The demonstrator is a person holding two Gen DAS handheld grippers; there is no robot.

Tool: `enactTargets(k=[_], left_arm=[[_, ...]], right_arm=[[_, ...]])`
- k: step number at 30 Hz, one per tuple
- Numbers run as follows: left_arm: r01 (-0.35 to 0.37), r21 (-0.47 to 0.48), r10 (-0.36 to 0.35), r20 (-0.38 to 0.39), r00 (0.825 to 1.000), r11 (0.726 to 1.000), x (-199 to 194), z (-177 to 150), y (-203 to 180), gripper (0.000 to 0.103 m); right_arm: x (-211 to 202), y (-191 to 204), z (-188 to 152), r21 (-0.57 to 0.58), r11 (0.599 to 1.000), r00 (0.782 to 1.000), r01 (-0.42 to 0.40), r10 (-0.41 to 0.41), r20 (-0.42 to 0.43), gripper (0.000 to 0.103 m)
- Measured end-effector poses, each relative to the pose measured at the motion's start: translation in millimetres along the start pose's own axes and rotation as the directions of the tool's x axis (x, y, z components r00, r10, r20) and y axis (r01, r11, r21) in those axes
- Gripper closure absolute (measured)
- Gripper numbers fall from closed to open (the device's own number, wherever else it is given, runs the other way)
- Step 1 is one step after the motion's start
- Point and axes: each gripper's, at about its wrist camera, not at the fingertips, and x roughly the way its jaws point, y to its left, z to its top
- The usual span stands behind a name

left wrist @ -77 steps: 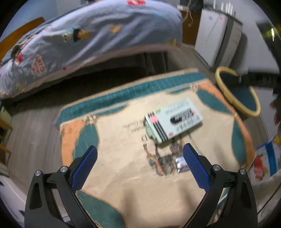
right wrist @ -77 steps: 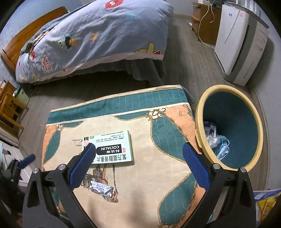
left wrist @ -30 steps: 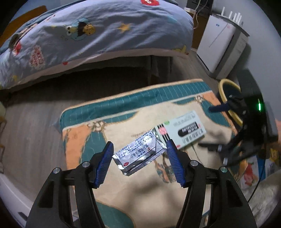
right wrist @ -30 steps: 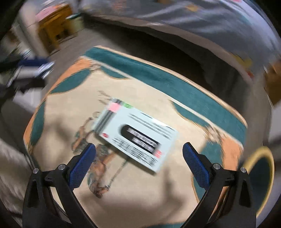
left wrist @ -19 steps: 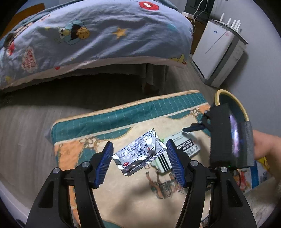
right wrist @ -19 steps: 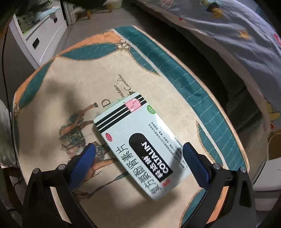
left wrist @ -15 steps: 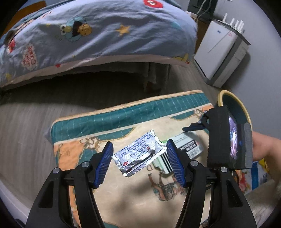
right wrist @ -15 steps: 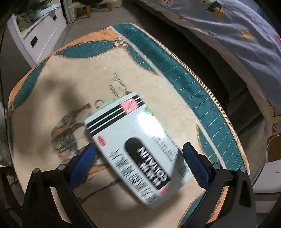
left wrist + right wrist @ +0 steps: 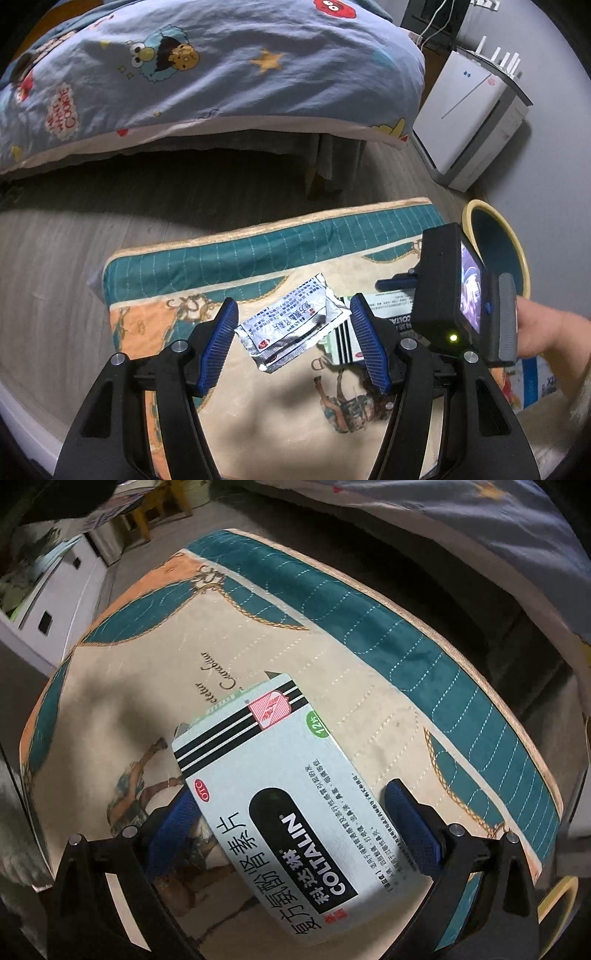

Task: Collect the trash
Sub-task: 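Carry the foil pack and COLTALIN box over the bin and open both tools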

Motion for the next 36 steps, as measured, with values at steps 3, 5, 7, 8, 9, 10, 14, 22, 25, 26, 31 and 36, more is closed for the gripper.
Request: enactTargets(k=[3, 5, 7, 8, 9, 10, 14, 22, 25, 26, 31, 36], left_arm=[[0.0, 0.002, 0.0, 0.0, 1.0, 1.0, -0.5, -0.2, 0.1, 0.04], [-0.003, 0.003, 0.003, 0.001, 1.0, 1.0, -1.6, -0.8, -0.1, 0.04], [-0.004, -0.001, 0.004, 0.004, 1.0, 1.0, -3.1, -0.6, 0.4, 0.04], [-0.004, -0.004, 0.004, 0.006, 1.0, 1.0, -4.1, -0.4, 0.8, 0.04], [-0.004, -0.006, 0.004, 0.008, 1.0, 1.0, -5.0, -0.3, 1.0, 0.04], [-0.004, -0.008, 0.004, 0.011, 1.0, 1.0, -6.4, -0.3, 1.2, 0.04], [-0.003, -0.01, 0.003, 0.019, 1.0, 1.0, -11.4, -0.9, -0.1, 0.04], [0.003, -0.005, -0.003, 0.05, 0.999, 1.0, -24.4, 1.5, -3.7, 0.04], [0.002, 0.0, -0.002, 0.056, 0.998, 1.0, -27.2, 2.6, -6.6, 0.04], [0.001, 0.002, -0.001, 0.057, 0.998, 1.0, -27.7, 3.0, -7.6, 0.04], [0.003, 0.017, -0.004, 0.064, 0.998, 1.0, -30.3, 7.6, -18.7, 0.04], [0.017, 0.043, -0.02, 0.072, 0.997, 0.999, -30.0, 15.6, -41.1, 0.04]], right_arm=[[1.9, 1.8, 0.1, 0.002, 1.0, 1.0, 0.018, -0.018, -0.009, 0.005], [2.4, 1.6, 0.3, 0.031, 0.999, 0.999, 0.023, -0.022, -0.024, 0.005], [2.5, 2.7, -1.4, 0.058, 0.998, 0.999, 0.037, -0.036, -0.024, 0.005], [3.9, 7.7, -0.3, 0.074, 0.996, 0.999, 0.04, -0.038, -0.031, 0.005], [4.4, 8.7, 0.3, 0.073, 0.996, 0.999, 0.042, -0.04, -0.037, 0.005], [3.4, 10.3, -2.2, 0.074, 0.996, 0.998, 0.043, -0.04, -0.04, 0.005], [0.3, 11.2, -8.1, 0.082, 0.996, 0.997, 0.046, -0.041, -0.059, 0.005], [-15.8, 11.7, -18.1, 0.145, 0.987, 0.997, 0.075, -0.071, -0.037, 0.022], [-28.4, 10.1, -23.6, 0.175, 0.981, 0.997, 0.082, -0.079, -0.023, 0.023], [-33.7, 8.7, -25.3, 0.186, 0.979, 0.996, 0.086, -0.084, -0.018, 0.024], [-69.2, -0.2, -40.9, 0.274, 0.957, 0.994, 0.098, -0.105, 0.013, 0.024], [-119.0, -12.2, -68.2, 0.397, 0.912, 0.988, 0.101, -0.139, 0.067, 0.024]])
